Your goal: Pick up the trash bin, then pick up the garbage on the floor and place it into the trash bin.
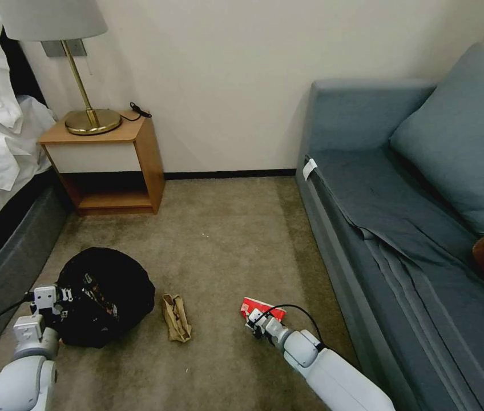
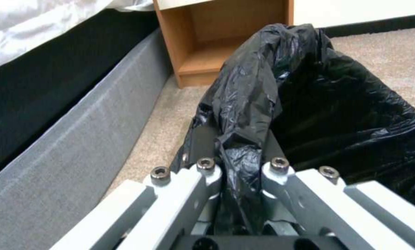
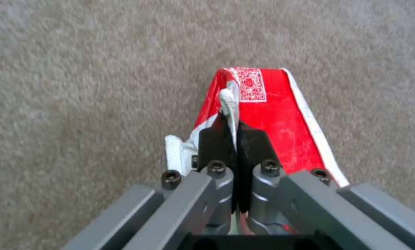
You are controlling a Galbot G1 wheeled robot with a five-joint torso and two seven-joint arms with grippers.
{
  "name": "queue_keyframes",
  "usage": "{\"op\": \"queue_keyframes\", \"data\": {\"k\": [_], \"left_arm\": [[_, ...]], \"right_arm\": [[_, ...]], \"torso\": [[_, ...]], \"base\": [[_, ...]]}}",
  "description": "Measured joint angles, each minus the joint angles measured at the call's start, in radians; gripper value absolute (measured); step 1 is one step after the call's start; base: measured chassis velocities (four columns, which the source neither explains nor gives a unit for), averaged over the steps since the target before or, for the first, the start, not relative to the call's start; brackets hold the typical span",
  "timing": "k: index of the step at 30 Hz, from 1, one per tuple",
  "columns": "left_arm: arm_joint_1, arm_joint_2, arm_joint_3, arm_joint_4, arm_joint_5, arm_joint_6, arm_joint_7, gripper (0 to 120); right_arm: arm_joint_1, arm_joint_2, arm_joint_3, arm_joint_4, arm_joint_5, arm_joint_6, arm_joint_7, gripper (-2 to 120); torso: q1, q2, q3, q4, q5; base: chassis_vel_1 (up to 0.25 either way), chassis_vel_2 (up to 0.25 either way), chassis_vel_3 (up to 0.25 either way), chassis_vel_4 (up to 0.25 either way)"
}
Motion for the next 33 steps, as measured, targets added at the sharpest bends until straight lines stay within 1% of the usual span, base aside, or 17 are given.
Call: {"op": "queue_keyframes", "data": {"k": [7,10,11,13,14,17,18,21,22,25,26,27,28,29,30,32,33], "left_arm": [[0.006,0.003,0.002,-0.003,0.001,-0.004,0.002,5],[0.007,0.004,0.003,-0.004,0.004,-0.007,0.008,4],[0.007,0.004,0.003,-0.004,0.004,-0.007,0.008,4],[0.008,0.004,0.007,-0.004,0.009,-0.011,0.012,4],[0.008,0.004,0.007,-0.004,0.009,-0.011,0.012,4],[0.006,0.0,0.013,-0.004,0.014,-0.018,0.016,4],[0.006,0.0,0.013,-0.004,0.014,-0.018,0.016,4],[0.005,-0.004,0.019,-0.006,0.019,-0.021,0.02,4],[0.005,-0.004,0.019,-0.006,0.019,-0.021,0.02,4],[0.004,-0.007,0.023,-0.013,0.02,-0.018,0.022,4],[0.004,-0.007,0.023,-0.013,0.02,-0.018,0.022,4],[0.003,-0.007,0.023,-0.015,0.02,-0.017,0.023,4],[0.003,-0.007,0.023,-0.015,0.02,-0.017,0.023,4],[0.0,-0.006,0.024,-0.016,0.02,-0.016,0.024,4],[0.0,-0.006,0.024,-0.016,0.02,-0.016,0.024,4],[-0.005,-0.002,0.025,-0.017,0.02,-0.014,0.026,4],[-0.005,-0.002,0.025,-0.017,0.02,-0.014,0.026,4]], "right_arm": [[0.001,-0.001,0.019,0.035,0.011,0.021,0.001,0],[0.027,-0.002,0.018,0.075,0.068,0.11,-0.021,0],[0.027,-0.002,0.018,0.075,0.068,0.11,-0.021,0],[0.052,0.002,0.009,0.115,0.116,0.154,-0.031,0],[0.052,0.002,0.009,0.115,0.116,0.154,-0.031,0],[0.077,0.009,-0.006,0.199,0.165,0.178,-0.033,0],[0.077,0.009,-0.006,0.199,0.165,0.178,-0.033,0],[0.108,0.005,-0.057,0.319,0.253,0.169,-0.032,0],[0.108,0.005,-0.057,0.319,0.253,0.169,-0.032,0],[0.149,0.006,-0.129,0.397,0.363,0.165,-0.019,0],[0.149,0.006,-0.129,0.397,0.363,0.165,-0.019,0],[0.162,0.011,-0.162,0.415,0.413,0.17,-0.013,0],[0.162,0.011,-0.162,0.415,0.413,0.17,-0.013,0],[0.172,0.027,-0.191,0.422,0.456,0.188,-0.01,0],[0.172,0.027,-0.191,0.422,0.456,0.188,-0.01,0],[0.179,0.08,-0.229,0.411,0.514,0.222,-0.005,0],[0.179,0.08,-0.229,0.411,0.514,0.222,-0.005,0]], "torso": [[0.0,0.0,0.0,0.0,0.0001],[0.0,0.0,0.0,0.0,0.0],[0.0,0.0,0.0,0.0,0.0],[0.0,0.0,0.0,0.0001,0.0],[0.0,0.0,0.0,0.0001,0.0],[0.0,0.0,0.0,0.0002,0.0002],[0.0,0.0,0.0,0.0002,0.0002],[0.0,0.0,0.0,0.0002,0.0001],[0.0,0.0,0.0,0.0002,0.0001],[0.0,0.0,0.0,0.0001,-0.0002],[0.0,0.0,0.0,0.0001,-0.0002],[0.0,0.0,0.0,0.0002,-0.0003],[0.0,0.0,0.0,0.0002,-0.0003],[0.0,0.0,0.0,0.0001,-0.0005],[0.0,0.0,0.0,0.0001,-0.0005],[0.0,0.0,0.0,0.0002,-0.0004],[0.0,0.0,0.0,0.0002,-0.0004]], "base": [[0.0,0.0,0.0,0.0],[0.0,0.0,0.0,0.0],[0.0,0.0,0.0,0.0],[0.0,0.0,0.0,0.0],[0.0,0.0,0.0,0.0],[0.0,0.0,0.0,0.0],[0.0,0.0,0.0,0.0],[0.0,0.0,0.0,0.0],[0.0,0.0,0.0,0.0],[0.0,0.0,0.0,0.0],[0.0,0.0,0.0,0.0],[0.0,0.0,0.0,0.0],[0.0,0.0,0.0,0.0],[0.0,0.0,0.0,0.0],[0.0,0.0,0.0,0.0],[0.0,0.0,0.0,0.0],[0.0,0.0,0.0,0.0]]}}
